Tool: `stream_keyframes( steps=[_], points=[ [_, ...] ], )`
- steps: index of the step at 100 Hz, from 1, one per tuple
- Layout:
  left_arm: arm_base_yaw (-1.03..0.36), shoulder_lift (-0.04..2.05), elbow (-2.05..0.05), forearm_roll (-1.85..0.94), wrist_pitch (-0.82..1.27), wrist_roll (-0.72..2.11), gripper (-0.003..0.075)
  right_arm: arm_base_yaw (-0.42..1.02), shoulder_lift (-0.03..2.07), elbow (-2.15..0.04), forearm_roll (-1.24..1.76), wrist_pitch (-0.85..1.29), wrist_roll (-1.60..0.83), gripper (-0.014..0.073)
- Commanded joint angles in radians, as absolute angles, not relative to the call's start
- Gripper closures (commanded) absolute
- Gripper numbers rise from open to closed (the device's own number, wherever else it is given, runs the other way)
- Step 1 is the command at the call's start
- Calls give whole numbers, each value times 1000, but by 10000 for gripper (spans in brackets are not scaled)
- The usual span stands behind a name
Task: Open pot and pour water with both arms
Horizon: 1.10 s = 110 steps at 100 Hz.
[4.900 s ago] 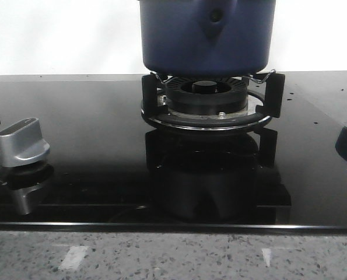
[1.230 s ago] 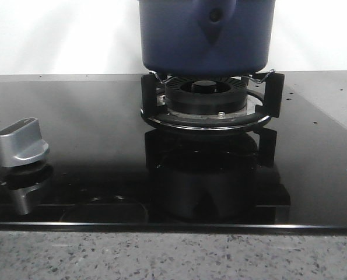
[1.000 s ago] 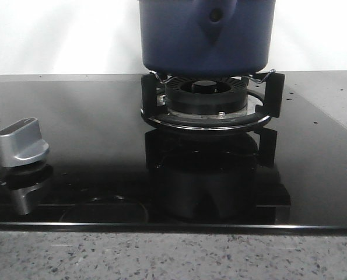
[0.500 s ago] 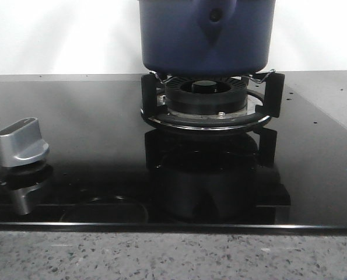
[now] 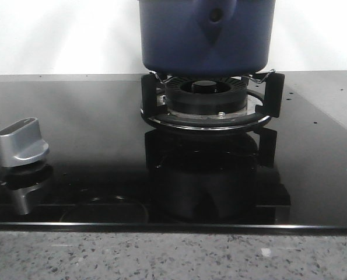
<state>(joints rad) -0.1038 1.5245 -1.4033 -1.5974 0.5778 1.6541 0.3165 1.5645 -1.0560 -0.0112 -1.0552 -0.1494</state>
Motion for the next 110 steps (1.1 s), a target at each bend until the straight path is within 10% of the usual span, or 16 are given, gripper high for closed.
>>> stream_keyframes(
  steps=[1, 57, 110],
  points=[
    [-101, 1473, -1443, -1670, 588, 1645, 352, 317, 1527, -1083, -12, -1138, -152, 660],
    [-103, 1473, -1443, -1670, 680, 1645, 352, 315, 1471, -1083, 40, -993, -152, 660],
    [-254, 1476, -1443, -1712, 813, 1648, 352, -142, 1237, -1315, 242, 509, -144, 660]
  ],
)
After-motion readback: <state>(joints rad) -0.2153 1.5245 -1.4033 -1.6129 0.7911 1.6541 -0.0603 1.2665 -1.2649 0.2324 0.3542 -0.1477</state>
